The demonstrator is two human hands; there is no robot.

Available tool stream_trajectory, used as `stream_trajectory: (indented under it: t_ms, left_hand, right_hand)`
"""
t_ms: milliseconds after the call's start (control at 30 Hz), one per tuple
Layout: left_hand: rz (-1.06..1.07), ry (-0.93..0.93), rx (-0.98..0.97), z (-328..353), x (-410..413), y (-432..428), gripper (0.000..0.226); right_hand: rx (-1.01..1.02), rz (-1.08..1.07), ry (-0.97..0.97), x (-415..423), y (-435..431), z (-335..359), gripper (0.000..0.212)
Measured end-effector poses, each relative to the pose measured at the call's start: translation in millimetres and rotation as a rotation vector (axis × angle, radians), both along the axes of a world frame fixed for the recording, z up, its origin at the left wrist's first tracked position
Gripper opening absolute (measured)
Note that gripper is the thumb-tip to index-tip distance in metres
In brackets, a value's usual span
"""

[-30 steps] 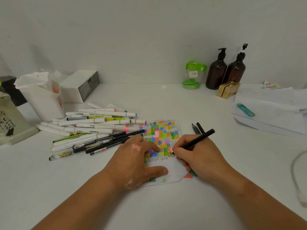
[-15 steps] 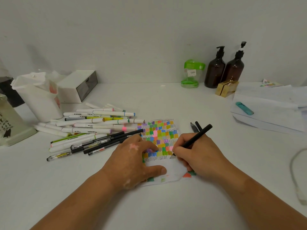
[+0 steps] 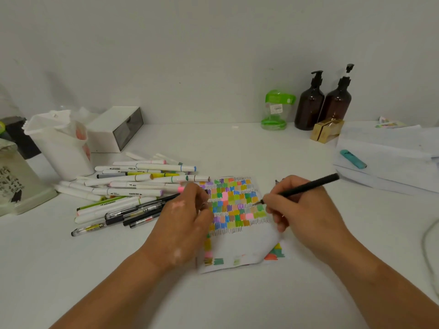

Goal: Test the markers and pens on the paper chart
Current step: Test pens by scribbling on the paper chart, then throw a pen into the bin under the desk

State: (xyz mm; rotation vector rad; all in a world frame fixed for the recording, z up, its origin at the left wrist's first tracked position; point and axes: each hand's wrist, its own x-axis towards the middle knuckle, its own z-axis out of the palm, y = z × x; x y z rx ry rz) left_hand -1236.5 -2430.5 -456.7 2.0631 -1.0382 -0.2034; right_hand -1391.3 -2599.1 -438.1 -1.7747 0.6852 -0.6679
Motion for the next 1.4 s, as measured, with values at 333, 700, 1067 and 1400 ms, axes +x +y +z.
stream_trajectory:
  t_ms: [333, 700, 1067, 1400]
  left_hand:
    - [-0.114, 0.346, -0.25, 5.7, -1.9, 0.4, 0.031]
    - [-0.172, 0.381, -0.329, 2.9, -8.4, -2.3, 0.032]
    - [-0.163, 0.37, -0.38, 1.9, -15.7, -2.8, 0.03]
    - [0.082, 0.555, -0.538, 18.6, -3.5, 46.1, 0.022]
  right_hand:
    - [0.358, 0.224, -0.331, -1.5, 3.9, 7.0, 0.009]
    - [0.211, 0.326, -0.221, -0.2, 12.5, 2.1, 0.003]
    - [0.194, 0.354, -0.167, 5.5, 21.6, 1.1, 0.006]
    - [-0.11, 0.183, 0.137, 1.9, 30.9, 4.7, 0.023]
